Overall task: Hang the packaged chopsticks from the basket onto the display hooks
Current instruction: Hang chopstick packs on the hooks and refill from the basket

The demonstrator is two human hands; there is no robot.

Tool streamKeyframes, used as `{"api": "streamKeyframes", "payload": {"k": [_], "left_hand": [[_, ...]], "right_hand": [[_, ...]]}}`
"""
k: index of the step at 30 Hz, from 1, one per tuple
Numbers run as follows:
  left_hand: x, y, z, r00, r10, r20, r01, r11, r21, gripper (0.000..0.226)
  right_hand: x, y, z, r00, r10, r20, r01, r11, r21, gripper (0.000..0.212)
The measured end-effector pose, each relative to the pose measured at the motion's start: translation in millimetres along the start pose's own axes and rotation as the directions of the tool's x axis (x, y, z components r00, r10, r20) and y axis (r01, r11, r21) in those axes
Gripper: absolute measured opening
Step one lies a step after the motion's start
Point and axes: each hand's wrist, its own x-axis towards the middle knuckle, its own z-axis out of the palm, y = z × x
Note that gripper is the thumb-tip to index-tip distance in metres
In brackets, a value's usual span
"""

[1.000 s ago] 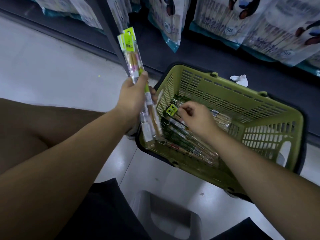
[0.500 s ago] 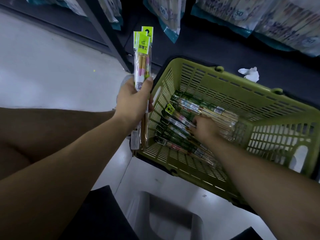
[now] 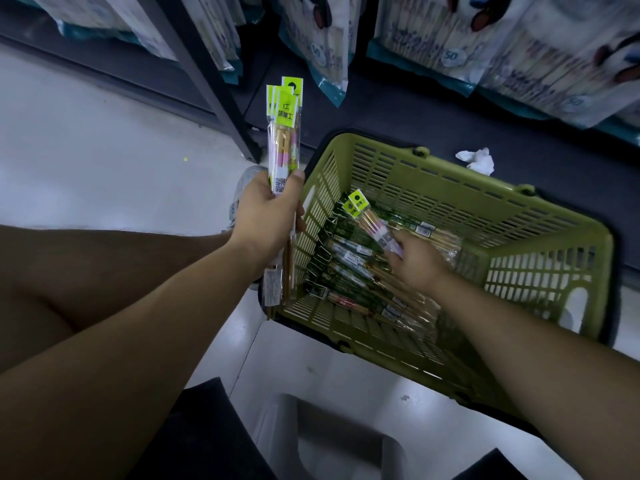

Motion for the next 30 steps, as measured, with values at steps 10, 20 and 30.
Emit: {"api": "streamKeyframes", "payload": {"k": [10,20,30], "left_hand": [[-36,31,27,0.989,0.017,0.145,-0.017,1.000,0.003,0.031],[-87,134,51,0.920,0.251,0.300,-0.177,0.952,-0.251,0.052],[-125,205,33,0.825,0.396,0.403,-0.244,0.893,-0.378,0.042]], "right_hand": [[-63,-91,-107,0.996,0.019,-0.086,0.034,0.820,0.571,0.017],[-140,-162,-190,0.956,0.004,-0.293,0.235,0.586,0.776,0.011],[-203,-195,-267,0.882,-0.154,-0.445,0.430,0.646,0.631,0.018]]}}
